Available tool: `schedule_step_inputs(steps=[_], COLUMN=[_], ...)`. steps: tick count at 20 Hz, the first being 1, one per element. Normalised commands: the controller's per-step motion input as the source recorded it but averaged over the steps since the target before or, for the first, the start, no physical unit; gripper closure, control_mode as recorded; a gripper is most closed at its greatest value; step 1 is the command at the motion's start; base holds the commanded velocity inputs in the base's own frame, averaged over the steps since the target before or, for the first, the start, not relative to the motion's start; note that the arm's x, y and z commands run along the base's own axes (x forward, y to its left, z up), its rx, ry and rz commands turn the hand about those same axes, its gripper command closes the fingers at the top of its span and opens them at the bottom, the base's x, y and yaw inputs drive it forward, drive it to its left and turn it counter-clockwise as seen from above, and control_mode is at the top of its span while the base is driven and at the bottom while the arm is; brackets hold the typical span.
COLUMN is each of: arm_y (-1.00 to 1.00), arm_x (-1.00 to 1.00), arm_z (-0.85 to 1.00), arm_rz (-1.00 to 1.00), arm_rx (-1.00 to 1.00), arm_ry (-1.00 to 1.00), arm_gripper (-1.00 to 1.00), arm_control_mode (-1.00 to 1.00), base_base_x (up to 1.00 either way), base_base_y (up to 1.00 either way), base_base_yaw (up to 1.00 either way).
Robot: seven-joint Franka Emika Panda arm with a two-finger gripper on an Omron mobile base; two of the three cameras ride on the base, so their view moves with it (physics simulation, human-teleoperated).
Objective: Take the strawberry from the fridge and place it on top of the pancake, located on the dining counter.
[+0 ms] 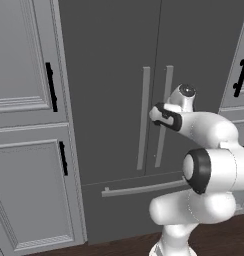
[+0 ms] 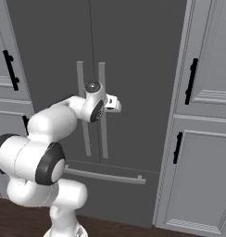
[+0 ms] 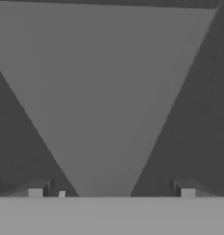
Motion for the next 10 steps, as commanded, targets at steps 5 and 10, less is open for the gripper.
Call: schedule_step_inputs(steps=[5, 10], arm_y=[-0.01, -0.04], arm_x=[0.44, 0.39], arm_z=[-0.17, -0.29], arm_rz=[0.0, 0.0], arm_rx=[0.0, 0.0], arm_ry=[0.0, -0.03], arm_gripper=[-1.0, -1.0], arm_control_mode=[-1.0, -1.0], base_base_x=[0.0, 0.0], base_base_y=[0.0, 0.0], base_base_yaw=[0.0, 0.0])
